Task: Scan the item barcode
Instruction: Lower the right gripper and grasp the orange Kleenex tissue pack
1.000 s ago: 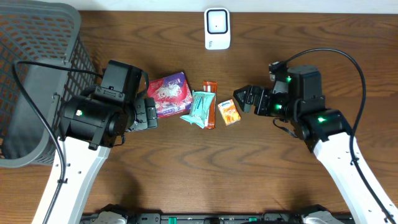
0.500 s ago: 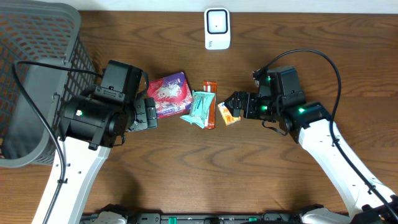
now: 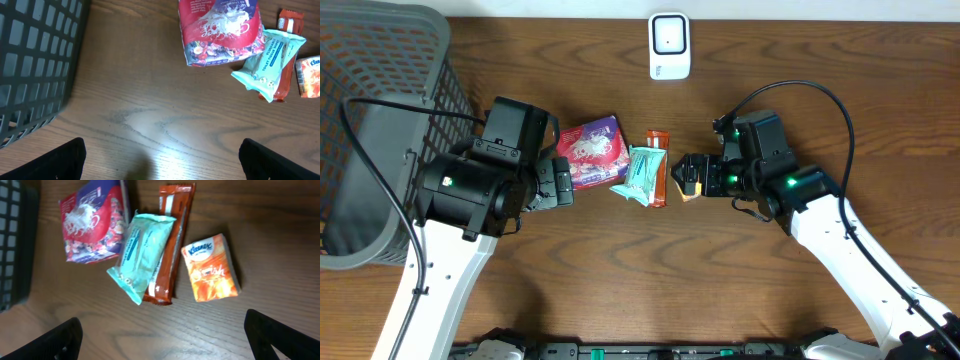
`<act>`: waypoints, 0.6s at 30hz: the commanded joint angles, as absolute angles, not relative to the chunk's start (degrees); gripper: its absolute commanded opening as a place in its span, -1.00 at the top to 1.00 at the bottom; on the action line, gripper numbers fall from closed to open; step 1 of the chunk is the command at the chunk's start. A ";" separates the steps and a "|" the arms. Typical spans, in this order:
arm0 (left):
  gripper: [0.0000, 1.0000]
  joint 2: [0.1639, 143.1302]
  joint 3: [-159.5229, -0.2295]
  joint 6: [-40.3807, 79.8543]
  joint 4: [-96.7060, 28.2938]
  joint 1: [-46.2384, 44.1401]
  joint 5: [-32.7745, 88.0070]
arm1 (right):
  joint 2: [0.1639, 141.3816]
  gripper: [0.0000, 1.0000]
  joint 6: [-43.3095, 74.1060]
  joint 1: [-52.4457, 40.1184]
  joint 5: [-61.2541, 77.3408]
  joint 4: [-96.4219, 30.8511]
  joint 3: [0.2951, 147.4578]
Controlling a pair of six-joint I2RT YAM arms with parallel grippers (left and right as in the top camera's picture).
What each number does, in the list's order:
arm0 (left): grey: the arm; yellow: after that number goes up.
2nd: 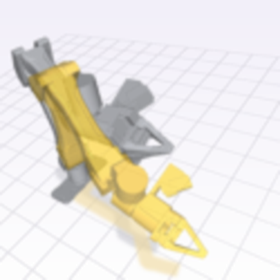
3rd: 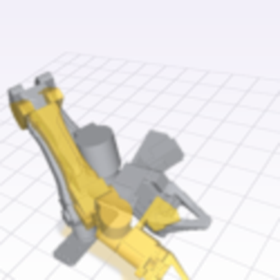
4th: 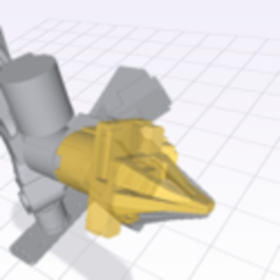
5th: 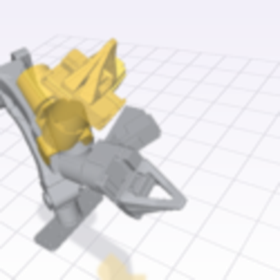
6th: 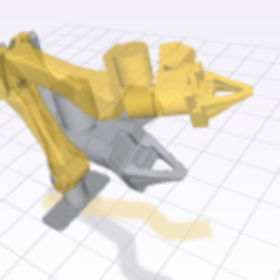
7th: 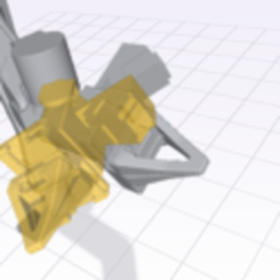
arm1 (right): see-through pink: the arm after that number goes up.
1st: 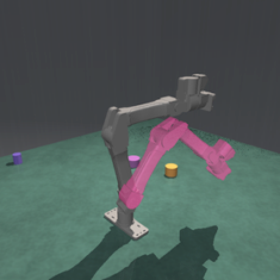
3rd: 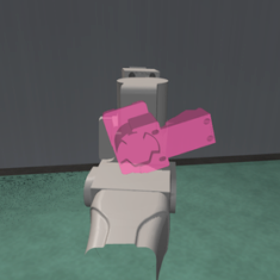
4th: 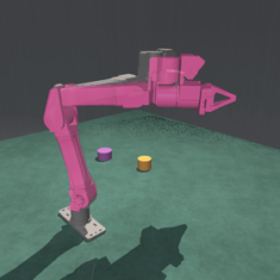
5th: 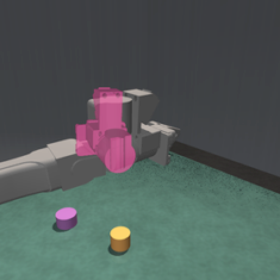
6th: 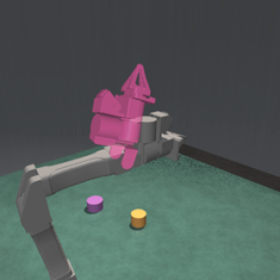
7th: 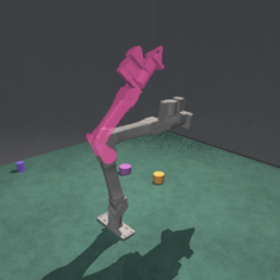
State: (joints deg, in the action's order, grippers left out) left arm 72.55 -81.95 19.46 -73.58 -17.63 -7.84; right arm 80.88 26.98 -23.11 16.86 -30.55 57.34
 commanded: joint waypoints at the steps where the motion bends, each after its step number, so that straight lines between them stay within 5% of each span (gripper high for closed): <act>1: -0.96 72.66 -81.60 19.33 -73.91 -17.32 -8.01 | 81.67 -0.99 27.59 -23.35 14.44 -30.48 58.33; 8: -0.96 72.66 -81.60 19.35 -73.91 -17.32 -8.01 | 84.09 -0.96 26.06 -23.14 10.02 -30.39 58.30; 18: -0.96 72.66 -81.60 19.35 -73.91 -17.32 -8.01 | 85.25 -0.17 26.06 -21.71 8.21 -27.46 58.30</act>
